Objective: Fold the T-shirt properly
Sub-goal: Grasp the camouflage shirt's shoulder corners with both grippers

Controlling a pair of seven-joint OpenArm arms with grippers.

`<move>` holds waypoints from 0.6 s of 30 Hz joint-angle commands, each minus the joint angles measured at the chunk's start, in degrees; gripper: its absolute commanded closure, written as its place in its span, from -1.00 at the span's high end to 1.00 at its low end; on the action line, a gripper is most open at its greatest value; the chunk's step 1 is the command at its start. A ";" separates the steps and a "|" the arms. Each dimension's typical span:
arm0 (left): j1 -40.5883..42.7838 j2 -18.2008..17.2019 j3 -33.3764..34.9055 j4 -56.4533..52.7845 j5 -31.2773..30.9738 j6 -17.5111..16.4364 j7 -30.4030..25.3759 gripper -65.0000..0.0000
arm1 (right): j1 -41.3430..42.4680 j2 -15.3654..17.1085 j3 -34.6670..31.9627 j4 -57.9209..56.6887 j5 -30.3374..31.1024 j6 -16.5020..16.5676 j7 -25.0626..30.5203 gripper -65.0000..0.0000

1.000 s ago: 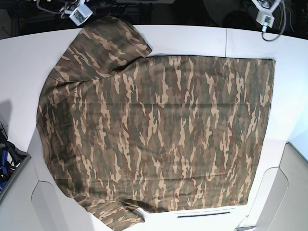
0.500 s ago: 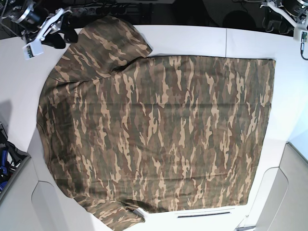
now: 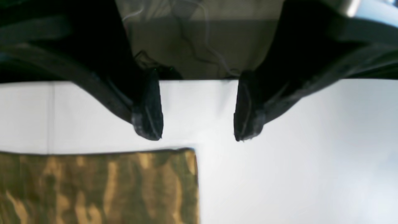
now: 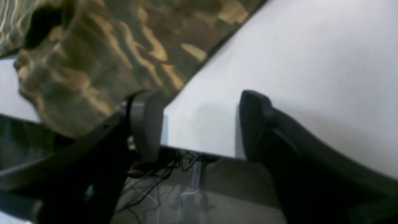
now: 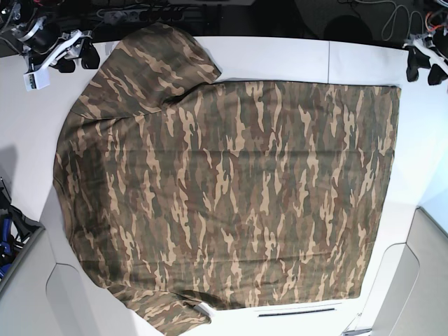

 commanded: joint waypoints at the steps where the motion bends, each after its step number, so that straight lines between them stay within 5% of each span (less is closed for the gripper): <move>1: -0.52 -1.88 -0.57 -0.79 -1.07 0.04 -1.09 0.29 | 0.44 0.72 0.20 -0.22 0.96 0.42 0.81 0.18; 7: -6.88 -5.20 -0.22 -10.75 -4.48 0.02 -1.09 0.40 | 3.72 0.35 -2.82 -5.92 2.40 1.95 0.74 0.17; 18: -14.58 -6.93 8.24 -21.75 -5.22 0.00 -1.09 0.40 | 5.88 -6.19 -9.57 -7.69 2.14 1.99 0.39 0.17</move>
